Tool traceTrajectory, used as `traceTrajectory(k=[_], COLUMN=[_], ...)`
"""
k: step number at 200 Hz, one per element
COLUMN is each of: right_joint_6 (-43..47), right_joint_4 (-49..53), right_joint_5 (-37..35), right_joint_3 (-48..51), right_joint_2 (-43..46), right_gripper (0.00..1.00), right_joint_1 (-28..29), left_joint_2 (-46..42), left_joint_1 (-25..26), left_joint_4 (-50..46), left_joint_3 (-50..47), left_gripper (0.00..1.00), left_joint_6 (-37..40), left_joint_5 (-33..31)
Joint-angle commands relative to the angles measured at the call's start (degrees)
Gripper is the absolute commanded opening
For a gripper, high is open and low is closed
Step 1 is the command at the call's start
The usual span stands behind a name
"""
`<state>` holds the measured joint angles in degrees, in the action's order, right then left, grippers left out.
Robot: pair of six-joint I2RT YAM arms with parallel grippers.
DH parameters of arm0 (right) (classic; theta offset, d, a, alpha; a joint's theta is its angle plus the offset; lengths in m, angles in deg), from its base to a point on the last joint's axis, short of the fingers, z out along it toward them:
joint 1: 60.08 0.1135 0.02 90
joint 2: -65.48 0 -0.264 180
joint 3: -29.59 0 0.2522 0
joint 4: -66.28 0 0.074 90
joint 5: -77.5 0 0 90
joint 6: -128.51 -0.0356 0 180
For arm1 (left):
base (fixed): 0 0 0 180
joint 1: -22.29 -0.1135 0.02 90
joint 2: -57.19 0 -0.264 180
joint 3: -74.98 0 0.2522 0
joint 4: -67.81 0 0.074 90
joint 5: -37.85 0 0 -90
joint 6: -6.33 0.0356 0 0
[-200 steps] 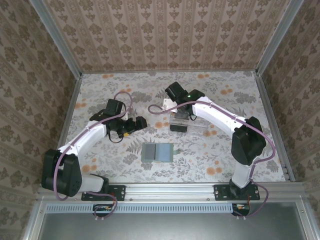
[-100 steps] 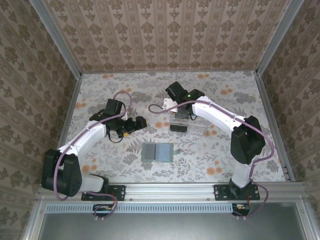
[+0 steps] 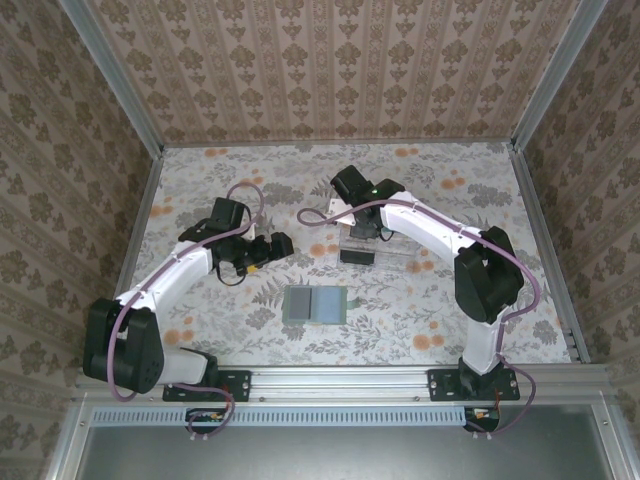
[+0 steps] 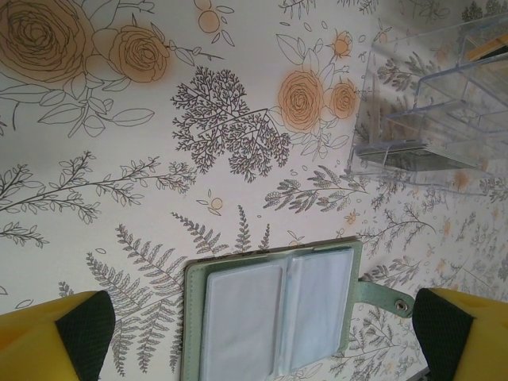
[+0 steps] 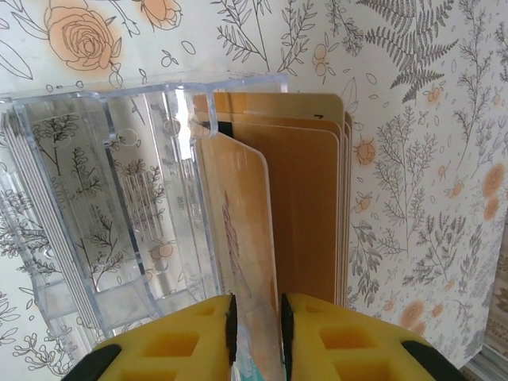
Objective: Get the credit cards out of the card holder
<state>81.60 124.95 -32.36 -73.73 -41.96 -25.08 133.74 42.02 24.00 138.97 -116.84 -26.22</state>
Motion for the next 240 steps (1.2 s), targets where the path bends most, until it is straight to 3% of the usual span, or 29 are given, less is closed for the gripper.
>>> traceTrajectory(k=[1,119,170,240], right_joint_6=[-0.99,-1.67,-7.29,-30.49], right_joint_4=[-0.75,-5.45,-3.98,-2.09], right_joint_5=[-2.28,-8.84,-4.93,11.78], right_joint_3=[-1.50,-1.05,-1.68,5.08], right_joint_2=[0.99,0.17,3.88,17.56], right_gripper=[0.32,0.39,0.43,0.32], right_joint_1=[-0.11,-0.63,-0.64,0.98], left_joint_2=[0.43,0.62,0.18,-1.26], left_joint_1=[-0.57,-0.57,-0.52,1.99], left_joint_4=[0.29,0.53,0.51,3.41], left_joint_3=[0.10,-0.24,-0.97,-6.40], left_gripper=[1.00,1.00,1.00,0.90], left_joint_6=[0.77,0.67,0.15,-4.54], left_joint_5=[1.14,1.48,1.79,2.57])
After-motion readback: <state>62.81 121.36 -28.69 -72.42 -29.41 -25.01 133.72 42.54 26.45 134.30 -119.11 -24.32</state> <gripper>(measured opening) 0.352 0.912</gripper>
